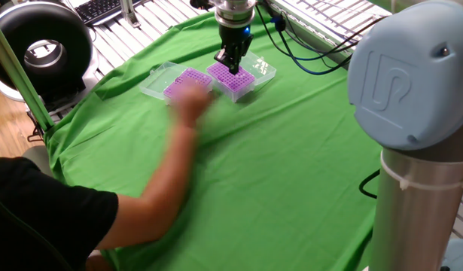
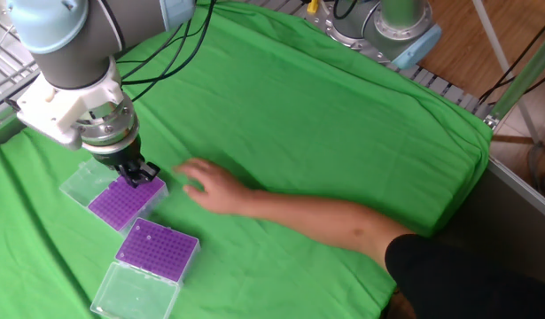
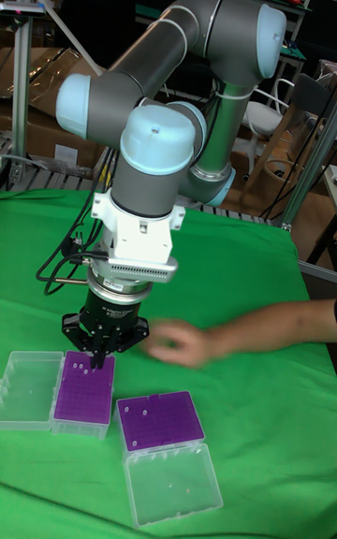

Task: Insert a small pipette tip into the holder for small pipette tips

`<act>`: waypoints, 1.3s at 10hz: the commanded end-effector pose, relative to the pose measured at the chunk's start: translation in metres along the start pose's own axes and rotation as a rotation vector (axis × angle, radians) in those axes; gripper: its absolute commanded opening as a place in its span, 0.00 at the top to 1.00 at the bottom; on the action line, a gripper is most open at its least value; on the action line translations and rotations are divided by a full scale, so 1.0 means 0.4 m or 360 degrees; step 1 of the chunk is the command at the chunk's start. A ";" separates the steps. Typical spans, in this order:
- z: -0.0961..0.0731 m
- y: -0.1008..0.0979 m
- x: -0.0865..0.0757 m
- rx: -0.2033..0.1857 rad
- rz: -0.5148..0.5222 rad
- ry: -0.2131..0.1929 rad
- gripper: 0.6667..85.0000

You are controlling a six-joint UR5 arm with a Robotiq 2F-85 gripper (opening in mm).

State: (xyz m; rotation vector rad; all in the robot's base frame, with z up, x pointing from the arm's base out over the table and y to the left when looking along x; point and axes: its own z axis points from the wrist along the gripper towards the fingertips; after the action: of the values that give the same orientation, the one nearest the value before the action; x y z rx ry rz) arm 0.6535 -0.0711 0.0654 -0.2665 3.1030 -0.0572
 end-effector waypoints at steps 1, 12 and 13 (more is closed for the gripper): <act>0.006 -0.003 -0.002 -0.0017 -0.0010 -0.0026 1.00; 0.017 0.003 -0.007 -0.0041 -0.0013 -0.0058 1.00; 0.018 0.004 -0.007 -0.0043 -0.0013 -0.0061 1.00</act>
State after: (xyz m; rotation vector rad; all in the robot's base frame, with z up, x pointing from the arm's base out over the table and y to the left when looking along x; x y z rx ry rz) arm 0.6550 -0.0715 0.0585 -0.2875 3.0755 -0.0330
